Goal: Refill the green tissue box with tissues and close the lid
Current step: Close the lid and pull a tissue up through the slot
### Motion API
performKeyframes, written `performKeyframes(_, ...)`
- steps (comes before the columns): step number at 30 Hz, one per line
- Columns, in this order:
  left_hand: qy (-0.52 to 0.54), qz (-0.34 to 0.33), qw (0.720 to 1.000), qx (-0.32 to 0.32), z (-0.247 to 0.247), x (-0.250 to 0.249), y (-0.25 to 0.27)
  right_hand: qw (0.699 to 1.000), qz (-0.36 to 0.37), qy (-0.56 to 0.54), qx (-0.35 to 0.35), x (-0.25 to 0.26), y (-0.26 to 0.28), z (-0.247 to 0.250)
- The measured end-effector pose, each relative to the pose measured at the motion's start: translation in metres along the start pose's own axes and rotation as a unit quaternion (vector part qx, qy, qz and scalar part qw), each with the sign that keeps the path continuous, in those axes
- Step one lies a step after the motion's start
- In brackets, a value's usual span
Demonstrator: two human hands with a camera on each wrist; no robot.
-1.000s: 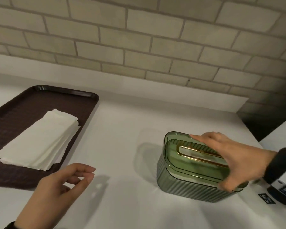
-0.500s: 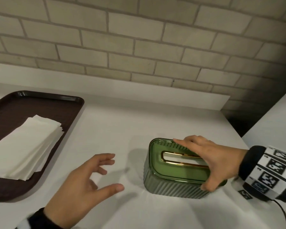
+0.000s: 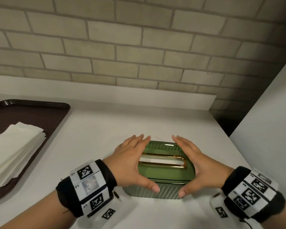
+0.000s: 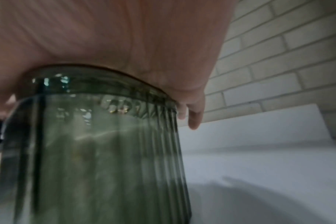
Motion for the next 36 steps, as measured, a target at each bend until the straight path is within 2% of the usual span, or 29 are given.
performKeyframes(4, -0.004, 0.015, 1.0, 0.001, -0.008, 0.004, -0.003, 0.992, 0.008, -0.112, -0.054, -0.01, 0.008, -0.005)
performKeyframes(9, 0.036, 0.014, 0.999, -0.007, -0.003, 0.013, 0.006, 0.983, 0.03, -0.152, -0.097, -0.002, 0.005, -0.011)
performKeyframes(16, 0.098, 0.038, 0.994, -0.033, 0.009, 0.047, 0.036, 0.983, 0.049, -0.162, -0.076, 0.024, -0.01, -0.033)
performKeyframes(21, 0.171, 0.049, 0.981, -0.081, 0.021, 0.065, 0.055, 0.987, 0.056, -0.136, -0.057, 0.041, -0.019, -0.045)
performKeyframes(25, 0.185, 0.042, 0.978, -0.09, 0.022, 0.068, 0.058, 0.994, 0.088, -0.066, -0.017, 0.05, -0.019, -0.041)
performKeyframes(28, 0.188, 0.031, 0.978, -0.083, 0.023, 0.067, 0.058, 0.983, 0.167, 0.027, -0.066, 0.065, -0.018, -0.013)
performKeyframes(31, 0.198, 0.028, 0.977, -0.077, 0.022, 0.069, 0.057, 0.951, 0.25, 0.158, -0.094, 0.092, -0.024, 0.007)
performKeyframes(34, 0.208, 0.033, 0.975, -0.075, 0.02, 0.072, 0.056, 0.901, 0.311, 0.297, -0.057, 0.121, -0.039, -0.003)
performKeyframes(36, 0.213, 0.038, 0.974, -0.07, 0.019, 0.072, 0.057, 0.875, 0.335, 0.348, -0.022, 0.138, -0.049, -0.017)
Point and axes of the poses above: each hand's wrist, its own y-axis away from the middle knuckle, its own z-axis out of the back of the hand, x = y × z, the point moved 10 cm from there along -y, towards the middle knuckle, and after that the axes turned 3 degrees about y, right-handed, at the moved point
